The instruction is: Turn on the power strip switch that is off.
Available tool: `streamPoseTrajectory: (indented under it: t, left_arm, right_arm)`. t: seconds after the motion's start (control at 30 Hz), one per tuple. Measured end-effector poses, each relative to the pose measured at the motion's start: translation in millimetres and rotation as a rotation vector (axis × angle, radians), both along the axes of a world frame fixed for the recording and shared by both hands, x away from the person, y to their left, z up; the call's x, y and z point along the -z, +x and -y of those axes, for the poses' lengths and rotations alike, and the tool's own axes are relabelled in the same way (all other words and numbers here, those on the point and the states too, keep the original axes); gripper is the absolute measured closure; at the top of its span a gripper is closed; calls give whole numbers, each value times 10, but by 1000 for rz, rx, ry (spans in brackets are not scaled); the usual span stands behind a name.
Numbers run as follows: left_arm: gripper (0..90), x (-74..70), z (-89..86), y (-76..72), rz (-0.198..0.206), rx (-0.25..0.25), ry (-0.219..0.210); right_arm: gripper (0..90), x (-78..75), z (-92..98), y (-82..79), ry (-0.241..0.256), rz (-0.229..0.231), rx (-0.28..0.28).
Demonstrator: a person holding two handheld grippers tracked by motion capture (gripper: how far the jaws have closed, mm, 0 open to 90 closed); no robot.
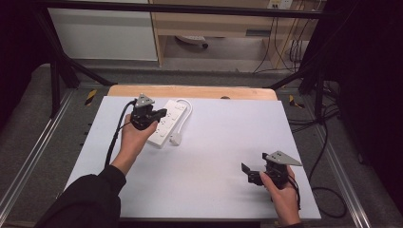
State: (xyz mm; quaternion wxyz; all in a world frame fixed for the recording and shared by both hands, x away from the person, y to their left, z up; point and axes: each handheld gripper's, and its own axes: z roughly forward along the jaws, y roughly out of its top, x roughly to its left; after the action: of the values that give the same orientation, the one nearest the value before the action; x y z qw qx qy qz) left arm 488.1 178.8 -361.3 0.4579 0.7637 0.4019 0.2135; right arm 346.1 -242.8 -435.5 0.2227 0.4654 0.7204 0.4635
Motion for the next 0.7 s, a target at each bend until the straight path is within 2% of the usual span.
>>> streamPoseTrajectory:
  t: [0.13,0.33,0.7]
  left_arm:
    - [900,48,5,48,-23,1,-15]
    - [900,107,13,132,-41,-13,-1]
    - [900,211,20,194,-81,-12,28]
  right_arm:
    - [49,1,-2,4,3,-3,0]
    - [49,-1,3,2,7,-2,0]
    - [49,-4,5,3,12,-1,3]
